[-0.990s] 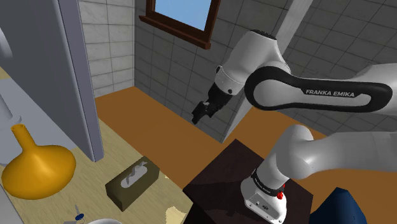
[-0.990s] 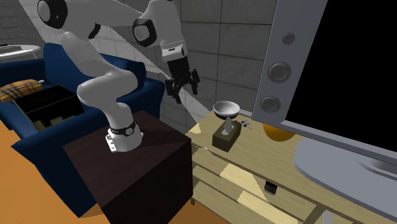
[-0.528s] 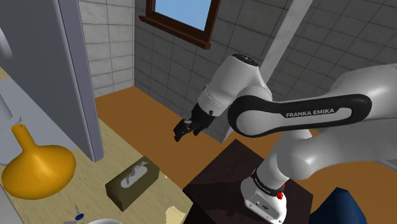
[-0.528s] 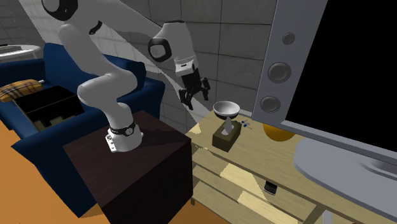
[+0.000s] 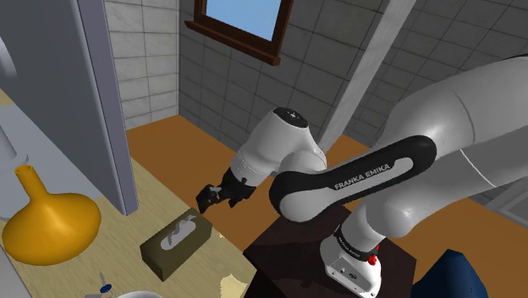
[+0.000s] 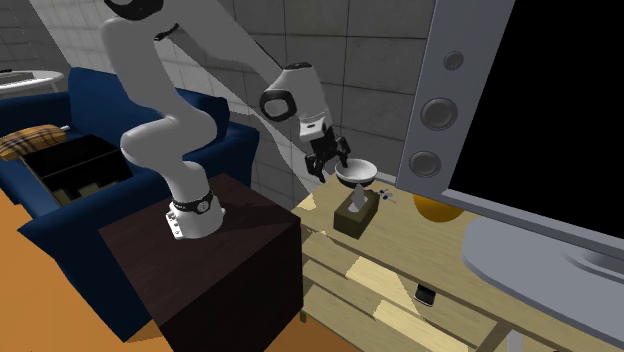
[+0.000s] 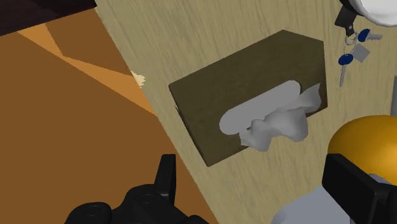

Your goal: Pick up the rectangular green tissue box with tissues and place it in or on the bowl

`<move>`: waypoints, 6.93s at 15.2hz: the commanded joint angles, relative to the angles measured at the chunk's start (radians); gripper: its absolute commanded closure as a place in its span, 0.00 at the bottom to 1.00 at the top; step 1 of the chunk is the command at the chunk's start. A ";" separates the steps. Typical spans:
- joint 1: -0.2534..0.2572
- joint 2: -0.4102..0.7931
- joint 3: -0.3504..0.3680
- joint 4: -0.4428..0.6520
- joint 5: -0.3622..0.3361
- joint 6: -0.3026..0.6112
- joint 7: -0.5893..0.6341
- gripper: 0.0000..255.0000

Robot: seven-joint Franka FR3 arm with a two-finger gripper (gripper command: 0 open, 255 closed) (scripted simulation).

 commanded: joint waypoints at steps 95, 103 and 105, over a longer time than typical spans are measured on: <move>-1.001 -0.031 1.349 0.702 -0.231 -0.153 0.809 1.00; -1.072 -0.092 1.436 0.675 -0.158 -0.069 0.771 1.00; -1.083 -0.101 1.450 0.672 -0.147 -0.057 0.766 1.00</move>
